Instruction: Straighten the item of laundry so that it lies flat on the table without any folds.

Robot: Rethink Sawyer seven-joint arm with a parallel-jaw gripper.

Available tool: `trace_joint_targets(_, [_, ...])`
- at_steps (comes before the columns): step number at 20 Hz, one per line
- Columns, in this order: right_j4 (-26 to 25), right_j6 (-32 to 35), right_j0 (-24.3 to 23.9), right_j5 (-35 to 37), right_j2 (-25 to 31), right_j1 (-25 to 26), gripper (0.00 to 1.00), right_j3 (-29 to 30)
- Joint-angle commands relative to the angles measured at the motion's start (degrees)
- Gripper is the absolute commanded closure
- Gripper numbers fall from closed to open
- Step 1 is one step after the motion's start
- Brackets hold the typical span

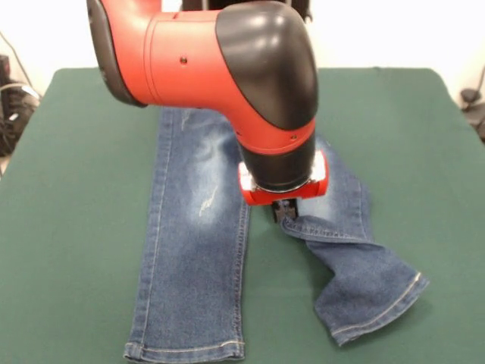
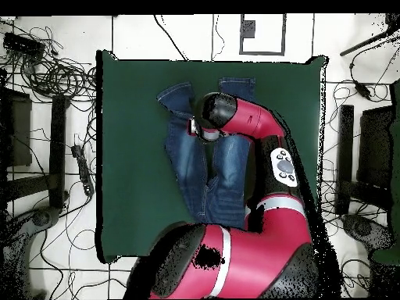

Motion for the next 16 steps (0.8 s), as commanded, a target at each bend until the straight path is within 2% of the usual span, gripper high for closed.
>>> trace_joint_targets(1, [-2.54,-0.47,1.9,-0.15,4.76,-1.89,1.0,0.48])
trace_joint_targets(11, [-2.21,0.58,1.48,-8.58,6.61,-3.62,1.0,6.9])
trace_joint_targets(16, [-1.8,-1.56,0.03,-7.93,7.75,-4.19,1.0,7.85])
